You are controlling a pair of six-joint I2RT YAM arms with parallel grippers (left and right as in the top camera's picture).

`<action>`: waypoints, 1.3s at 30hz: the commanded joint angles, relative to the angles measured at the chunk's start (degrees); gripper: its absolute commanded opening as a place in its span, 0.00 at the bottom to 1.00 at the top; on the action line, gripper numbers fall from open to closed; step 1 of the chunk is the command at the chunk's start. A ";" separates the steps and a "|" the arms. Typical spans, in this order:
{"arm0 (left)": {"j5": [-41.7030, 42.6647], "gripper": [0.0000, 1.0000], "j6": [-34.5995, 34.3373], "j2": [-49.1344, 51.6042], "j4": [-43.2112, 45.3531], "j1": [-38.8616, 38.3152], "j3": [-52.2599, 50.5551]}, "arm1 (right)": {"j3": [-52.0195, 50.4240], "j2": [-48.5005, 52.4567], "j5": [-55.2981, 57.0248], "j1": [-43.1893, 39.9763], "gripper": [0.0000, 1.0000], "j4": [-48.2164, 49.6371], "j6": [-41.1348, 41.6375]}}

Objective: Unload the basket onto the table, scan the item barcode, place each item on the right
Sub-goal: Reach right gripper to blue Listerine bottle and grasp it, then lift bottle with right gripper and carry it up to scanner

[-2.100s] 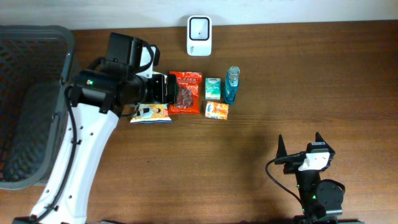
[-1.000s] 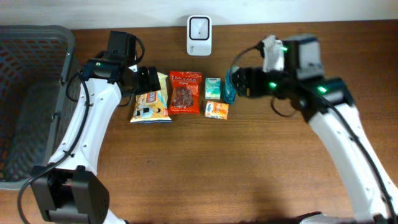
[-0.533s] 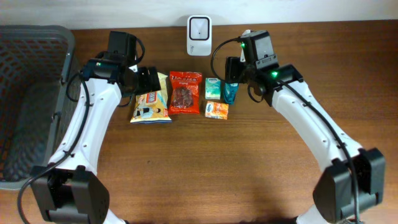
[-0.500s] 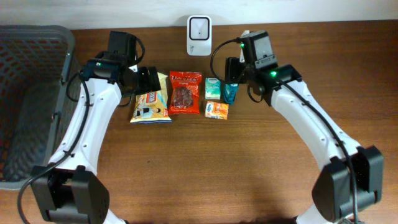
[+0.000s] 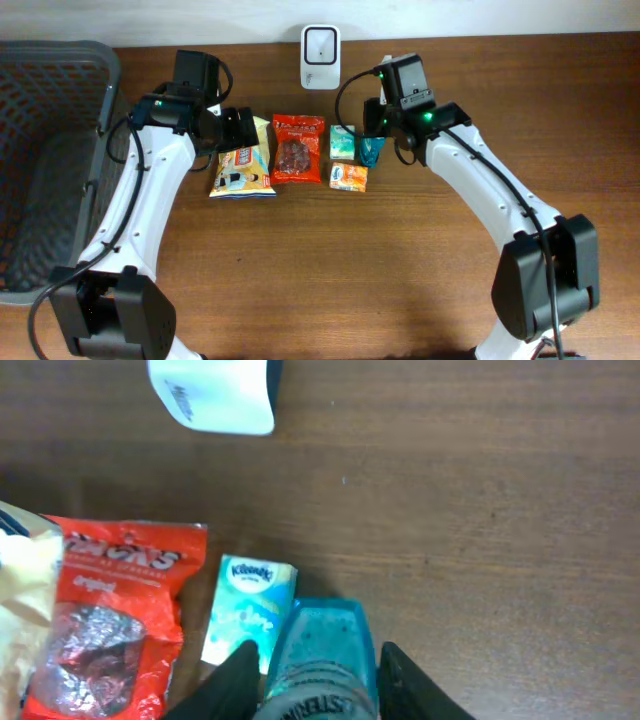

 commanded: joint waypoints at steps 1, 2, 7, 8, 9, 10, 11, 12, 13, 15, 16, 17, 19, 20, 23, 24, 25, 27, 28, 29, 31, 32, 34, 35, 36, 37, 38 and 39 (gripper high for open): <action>-0.42 0.99 -0.59 0.28 -0.07 0.04 -0.11 | 0.74 1.33 2.29 -2.62 0.36 -0.83 -0.07; -0.42 0.99 -0.59 0.28 -0.07 0.04 -0.11 | 0.76 1.33 2.32 -3.80 0.36 -1.03 -0.09; -0.42 0.99 -0.59 0.28 -0.07 0.04 -0.11 | 0.74 1.36 2.23 -10.01 0.34 -4.92 -1.60; -0.42 0.99 -0.59 0.28 -0.07 0.04 -0.11 | 0.74 1.60 2.25 -11.02 0.35 -5.79 -1.60; -0.42 0.99 -0.59 0.28 -0.07 0.04 -0.11 | 0.63 2.12 2.27 -12.20 0.35 -6.64 -1.60; -0.42 0.99 -0.59 0.28 -0.07 0.04 -0.11 | 0.20 2.89 1.88 -13.44 0.35 -7.19 -1.57; -0.42 0.99 -0.59 0.28 -0.07 0.04 -0.11 | -0.39 3.69 1.01 -14.53 0.35 -7.32 -1.57; -0.42 0.99 -0.59 0.28 -0.07 0.04 -0.11 | -0.98 4.44 0.31 -15.58 0.35 -7.34 -1.57; -0.42 0.99 -0.59 0.28 -0.07 0.04 -0.11 | -1.05 4.72 0.37 -16.46 0.38 -7.91 -1.60; -0.42 0.99 -0.59 0.28 -0.07 0.04 -0.11 | -1.05 4.87 0.39 -18.64 0.43 -9.31 -3.15; -0.42 0.99 -0.59 0.28 -0.07 0.04 -0.11 | -1.05 4.87 0.72 -19.61 0.45 -10.43 -3.48; -0.42 0.99 -0.59 0.28 -0.07 0.02 -0.11 | -1.09 4.87 0.68 -20.50 0.46 -11.54 -3.56; -0.42 0.99 -0.59 0.28 -0.07 0.04 -0.11 | -1.09 4.87 0.35 -21.40 0.52 -13.16 -5.29; -0.42 0.99 -0.59 0.28 -0.07 0.04 -0.11 | -1.09 4.87 0.35 -21.42 0.54 -13.99 -6.40; -0.42 0.99 -0.59 0.28 -0.07 0.04 -0.11 | -1.07 4.85 0.35 -21.42 0.57 -15.82 -7.87; -0.42 0.99 -0.59 0.28 -0.09 0.04 -0.11 | -0.96 4.72 0.28 -21.42 0.58 -16.41 -8.04; -0.42 0.99 -0.59 0.28 -0.09 0.04 -0.11 | -0.57 4.39 0.17 -21.42 0.59 -17.84 -8.02; -0.42 0.99 -0.59 0.28 -0.07 0.04 -0.11 | 2.38 3.17 -4.55 -21.38 0.59 -23.76 -7.61; -0.42 0.99 -0.59 0.28 -0.09 0.04 -0.11 | 3.93 2.64 -6.69 -21.38 0.63 -26.91 -5.46; -0.42 0.99 -0.61 0.28 -0.09 0.04 -0.11 | 5.14 2.19 -8.26 -21.38 0.69 -29.70 -2.80; -0.42 0.99 -0.59 0.28 -0.09 0.04 -0.11 | 5.90 1.31 -11.72 -21.38 0.70 -35.50 4.20; -0.42 0.99 -0.59 0.28 -0.09 0.04 -0.11 | 5.81 1.31 -12.31 -21.18 0.72 -38.42 8.41; -0.42 0.99 -0.59 0.28 -0.09 0.04 -0.11 | 2.49 1.36 -12.39 -19.17 0.87 -37.79 14.21; -0.42 0.99 -0.59 0.28 -0.09 0.04 -0.11 | 0.63 1.60 -12.44 -18.05 0.87 -35.89 16.17; -0.42 0.99 -0.59 0.28 -0.09 0.04 -0.11 | -1.07 1.70 -12.39 -17.11 0.87 -34.03 18.08; -0.42 0.99 -0.59 0.28 -0.09 0.04 -0.11 | -4.22 1.75 -12.37 -15.54 0.87 -30.62 22.18; -0.42 0.99 -0.59 0.28 -0.09 0.04 -0.11 | -5.49 1.75 -12.28 -14.86 0.87 -29.46 24.85; -0.42 0.99 -0.59 0.28 -0.09 0.04 -0.11 | -6.64 1.75 -10.73 -14.05 0.87 -28.17 28.02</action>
